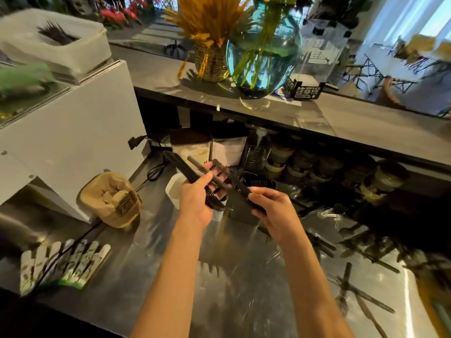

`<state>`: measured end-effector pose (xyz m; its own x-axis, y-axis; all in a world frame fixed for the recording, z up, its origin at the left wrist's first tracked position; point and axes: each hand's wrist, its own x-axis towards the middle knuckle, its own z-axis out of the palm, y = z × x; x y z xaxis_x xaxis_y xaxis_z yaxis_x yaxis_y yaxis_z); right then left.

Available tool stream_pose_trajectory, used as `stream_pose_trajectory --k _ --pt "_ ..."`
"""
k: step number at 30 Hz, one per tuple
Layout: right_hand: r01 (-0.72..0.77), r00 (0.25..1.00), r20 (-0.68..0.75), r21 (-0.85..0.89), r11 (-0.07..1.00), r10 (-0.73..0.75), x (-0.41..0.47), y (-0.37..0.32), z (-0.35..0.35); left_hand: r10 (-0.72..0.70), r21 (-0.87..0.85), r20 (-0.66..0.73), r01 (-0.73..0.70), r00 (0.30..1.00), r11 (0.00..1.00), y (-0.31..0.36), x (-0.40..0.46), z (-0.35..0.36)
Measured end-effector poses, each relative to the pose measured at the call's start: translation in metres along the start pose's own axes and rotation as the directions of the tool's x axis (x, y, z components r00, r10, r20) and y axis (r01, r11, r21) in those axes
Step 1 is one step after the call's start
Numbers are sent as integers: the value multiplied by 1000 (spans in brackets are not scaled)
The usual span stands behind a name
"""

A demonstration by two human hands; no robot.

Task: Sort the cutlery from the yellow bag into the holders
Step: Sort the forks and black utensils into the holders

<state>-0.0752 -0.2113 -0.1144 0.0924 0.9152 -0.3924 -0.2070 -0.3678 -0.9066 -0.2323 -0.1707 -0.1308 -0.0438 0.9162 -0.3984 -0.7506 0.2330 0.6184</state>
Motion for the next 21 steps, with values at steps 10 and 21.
stream_pose_trajectory --k 10,21 --pt "25 971 -209 567 824 114 9 4 -7 -8 -113 -109 -4 994 994 -10 3 5" --pt "5 975 -209 381 924 81 27 10 1 15 -126 -203 -42 979 991 -21 19 7"
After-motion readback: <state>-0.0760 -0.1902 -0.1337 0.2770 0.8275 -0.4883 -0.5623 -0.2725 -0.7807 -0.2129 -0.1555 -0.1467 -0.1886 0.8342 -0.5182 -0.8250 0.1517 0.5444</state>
